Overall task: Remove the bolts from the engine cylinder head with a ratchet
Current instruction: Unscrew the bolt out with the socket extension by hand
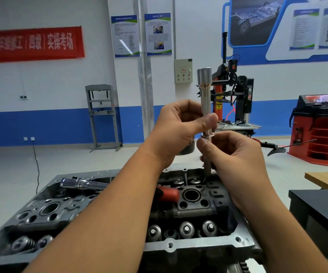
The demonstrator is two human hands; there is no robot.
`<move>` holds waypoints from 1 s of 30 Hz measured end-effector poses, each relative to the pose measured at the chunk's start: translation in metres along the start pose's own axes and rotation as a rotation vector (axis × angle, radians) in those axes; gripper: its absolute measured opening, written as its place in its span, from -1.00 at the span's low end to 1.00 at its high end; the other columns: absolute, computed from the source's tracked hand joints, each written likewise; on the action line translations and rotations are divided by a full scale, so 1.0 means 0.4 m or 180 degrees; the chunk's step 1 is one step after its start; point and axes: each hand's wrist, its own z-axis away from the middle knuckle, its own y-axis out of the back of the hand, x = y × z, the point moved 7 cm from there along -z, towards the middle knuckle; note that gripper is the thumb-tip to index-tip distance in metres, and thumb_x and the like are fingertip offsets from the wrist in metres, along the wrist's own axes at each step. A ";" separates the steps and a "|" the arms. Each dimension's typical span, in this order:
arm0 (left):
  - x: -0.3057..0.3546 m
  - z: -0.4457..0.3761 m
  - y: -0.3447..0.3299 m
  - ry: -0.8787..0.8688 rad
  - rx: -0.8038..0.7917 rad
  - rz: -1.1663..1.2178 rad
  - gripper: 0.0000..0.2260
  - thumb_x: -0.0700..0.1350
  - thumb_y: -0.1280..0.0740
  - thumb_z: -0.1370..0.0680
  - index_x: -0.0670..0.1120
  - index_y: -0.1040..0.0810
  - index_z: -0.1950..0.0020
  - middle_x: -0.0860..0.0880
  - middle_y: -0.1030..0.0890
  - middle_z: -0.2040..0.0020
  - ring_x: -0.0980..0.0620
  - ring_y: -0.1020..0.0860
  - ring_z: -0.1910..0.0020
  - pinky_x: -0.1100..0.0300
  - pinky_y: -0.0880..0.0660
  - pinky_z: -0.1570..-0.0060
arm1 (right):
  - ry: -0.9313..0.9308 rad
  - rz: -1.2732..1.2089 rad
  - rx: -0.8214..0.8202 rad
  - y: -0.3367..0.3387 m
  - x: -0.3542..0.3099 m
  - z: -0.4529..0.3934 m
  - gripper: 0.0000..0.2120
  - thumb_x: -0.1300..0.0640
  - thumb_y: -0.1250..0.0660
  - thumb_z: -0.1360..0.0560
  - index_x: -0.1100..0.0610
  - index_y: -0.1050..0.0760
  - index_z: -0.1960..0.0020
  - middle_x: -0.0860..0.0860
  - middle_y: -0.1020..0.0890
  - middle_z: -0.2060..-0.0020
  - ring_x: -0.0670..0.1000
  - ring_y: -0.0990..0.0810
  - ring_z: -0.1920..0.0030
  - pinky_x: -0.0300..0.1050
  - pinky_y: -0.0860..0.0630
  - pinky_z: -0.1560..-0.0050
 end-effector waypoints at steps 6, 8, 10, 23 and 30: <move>-0.015 -0.002 -0.024 0.0158 -0.0346 0.0191 -0.87 -0.16 -0.29 -0.70 -0.07 -0.64 -0.09 -0.09 -0.73 0.06 -0.22 -0.49 0.04 -0.04 -0.28 0.18 | 0.0044 0.0129 -0.0155 -0.011 -0.001 -0.001 -0.90 0.09 -0.43 -0.61 -0.03 -0.67 0.08 -0.04 -0.73 0.24 0.11 -0.73 0.20 0.19 -0.69 0.11; -0.013 -0.002 -0.025 0.0151 -0.0360 0.0153 -0.80 -0.21 -0.23 -0.71 -0.06 -0.65 -0.09 -0.08 -0.73 0.07 -0.18 -0.56 0.01 0.00 -0.31 0.17 | 0.0045 0.0061 -0.0192 -0.015 -0.003 -0.003 -0.84 0.10 -0.38 -0.64 -0.12 -0.67 0.04 -0.06 -0.74 0.23 0.08 -0.73 0.19 0.04 -0.66 0.17; -0.010 -0.003 -0.018 0.0066 -0.0293 0.0024 -0.85 -0.24 -0.28 -0.70 -0.09 -0.64 -0.08 -0.09 -0.73 0.10 -0.09 -0.61 0.09 0.13 -0.41 0.25 | 0.0041 -0.0021 -0.0150 -0.013 -0.002 -0.003 -0.83 0.09 -0.44 -0.60 -0.19 -0.68 0.07 -0.01 -0.74 0.22 0.18 -0.72 0.15 0.13 -0.66 0.14; -0.002 -0.005 -0.013 -0.0136 -0.0281 0.0050 -0.90 -0.28 -0.31 -0.67 -0.16 -0.60 -0.12 -0.07 -0.73 0.11 -0.01 -0.67 0.08 0.16 -0.63 0.03 | -0.0093 -0.0007 -0.0104 -0.010 0.006 -0.002 -0.90 -0.05 -0.47 -0.50 -0.05 -0.70 0.09 0.02 -0.73 0.25 0.11 -0.73 0.20 0.17 -0.68 0.13; -0.001 -0.002 -0.014 -0.0038 -0.0318 0.0241 -0.85 -0.10 -0.33 -0.65 -0.13 -0.62 -0.15 -0.09 -0.74 0.06 -0.11 -0.66 0.00 -0.02 -0.62 -0.07 | -0.0101 0.0159 -0.0171 -0.010 0.010 -0.003 -0.93 0.09 -0.47 -0.58 0.01 -0.65 0.09 -0.03 -0.74 0.23 0.10 -0.73 0.18 0.10 -0.66 0.12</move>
